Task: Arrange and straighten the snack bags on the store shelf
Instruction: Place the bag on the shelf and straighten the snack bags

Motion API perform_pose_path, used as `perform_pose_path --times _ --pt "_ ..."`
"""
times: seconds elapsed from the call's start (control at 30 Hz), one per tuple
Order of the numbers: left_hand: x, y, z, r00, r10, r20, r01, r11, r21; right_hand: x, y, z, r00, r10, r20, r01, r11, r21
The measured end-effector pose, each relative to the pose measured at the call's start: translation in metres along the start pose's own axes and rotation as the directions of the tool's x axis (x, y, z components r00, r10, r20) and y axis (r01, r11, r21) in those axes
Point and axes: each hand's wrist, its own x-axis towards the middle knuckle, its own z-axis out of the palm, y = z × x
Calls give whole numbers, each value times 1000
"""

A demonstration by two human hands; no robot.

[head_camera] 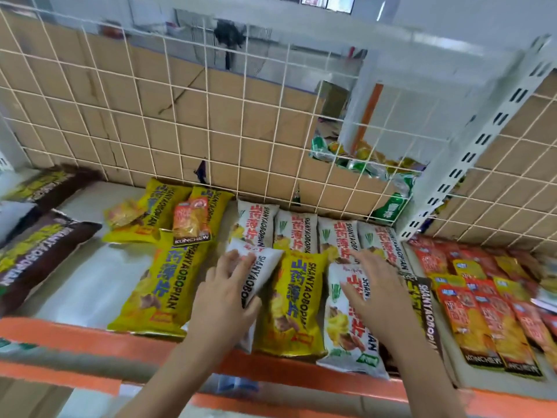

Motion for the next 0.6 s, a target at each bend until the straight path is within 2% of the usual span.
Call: perform_pose_path --times 0.1,0.2,0.33,0.6 --pt "-2 3 10 999 -39 21 37 995 88 4 -1 3 1000 2 2 -2 1000 -12" --pt "-2 6 17 995 -90 -41 95 985 144 5 -1 3 1000 -5 6 5 1000 -2" --pt "-1 7 23 990 -111 -82 121 985 121 3 5 3 1000 -2 12 2 1000 12" --pt "-4 6 28 991 -92 -93 108 976 187 -4 27 -2 1000 -12 -8 13 999 47"
